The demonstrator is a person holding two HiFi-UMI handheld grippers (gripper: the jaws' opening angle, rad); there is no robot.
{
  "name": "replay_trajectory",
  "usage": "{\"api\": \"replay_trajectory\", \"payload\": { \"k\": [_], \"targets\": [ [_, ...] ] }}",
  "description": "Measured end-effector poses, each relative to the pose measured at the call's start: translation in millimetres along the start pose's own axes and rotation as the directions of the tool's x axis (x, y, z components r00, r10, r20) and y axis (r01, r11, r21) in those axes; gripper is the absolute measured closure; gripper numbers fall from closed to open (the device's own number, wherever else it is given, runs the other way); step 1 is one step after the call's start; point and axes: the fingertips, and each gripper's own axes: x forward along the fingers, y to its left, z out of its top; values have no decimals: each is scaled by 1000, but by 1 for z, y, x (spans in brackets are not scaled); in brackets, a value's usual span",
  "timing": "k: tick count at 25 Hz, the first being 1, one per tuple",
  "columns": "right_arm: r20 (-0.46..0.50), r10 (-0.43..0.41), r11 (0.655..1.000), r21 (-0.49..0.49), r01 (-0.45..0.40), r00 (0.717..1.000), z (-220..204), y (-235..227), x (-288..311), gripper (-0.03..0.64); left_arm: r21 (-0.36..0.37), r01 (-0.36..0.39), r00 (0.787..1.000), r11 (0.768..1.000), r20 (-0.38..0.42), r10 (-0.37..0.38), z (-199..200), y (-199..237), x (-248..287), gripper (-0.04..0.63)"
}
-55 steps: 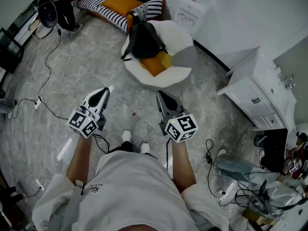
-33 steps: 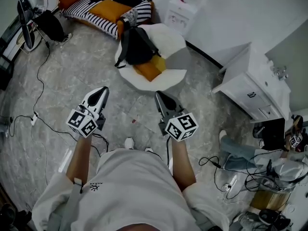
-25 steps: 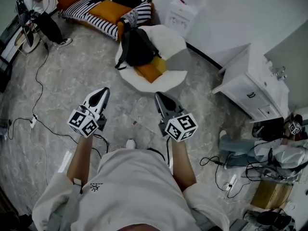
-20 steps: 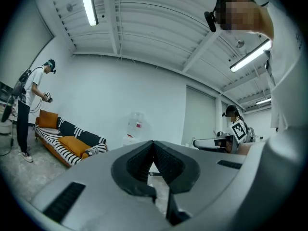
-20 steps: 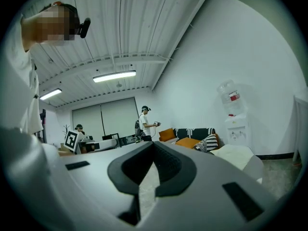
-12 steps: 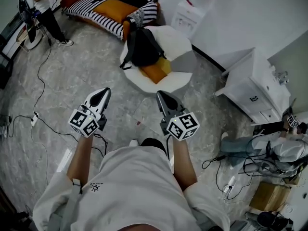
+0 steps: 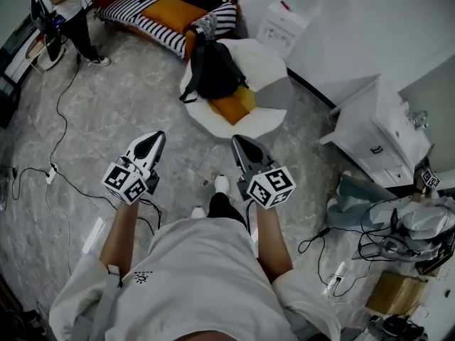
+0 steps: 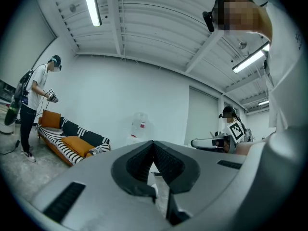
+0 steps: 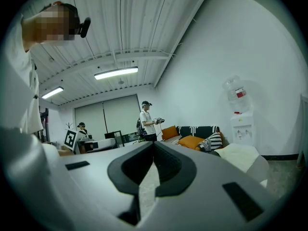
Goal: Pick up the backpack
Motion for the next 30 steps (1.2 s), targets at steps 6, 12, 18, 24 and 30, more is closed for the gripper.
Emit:
{"api": "replay_trajectory", "payload": {
  "k": [6,12,18,24,30],
  "targets": [
    [-3,-12,1000,-3,12,1000,-4,15,-3,611,4,4,1000,1000,6,-4,2,-4,-21,594],
    [12,0,1000,15,0,1000,1,-7,6,611,16,-6,1000,1000,3,6,4,4,0,594],
    [1,35,999,37,-35,999,19,-98,49,611,14,-38,999,999,-27,38,3,33,92,594],
    [-18,92,995,36,-92,996,46,-191,82,611,18,-88,995,996,-48,89,8,49,193,594],
    [-29,133,990,43,-132,991,57,-227,98,611,29,-124,990,992,-60,125,10,57,232,594]
  ]
}}
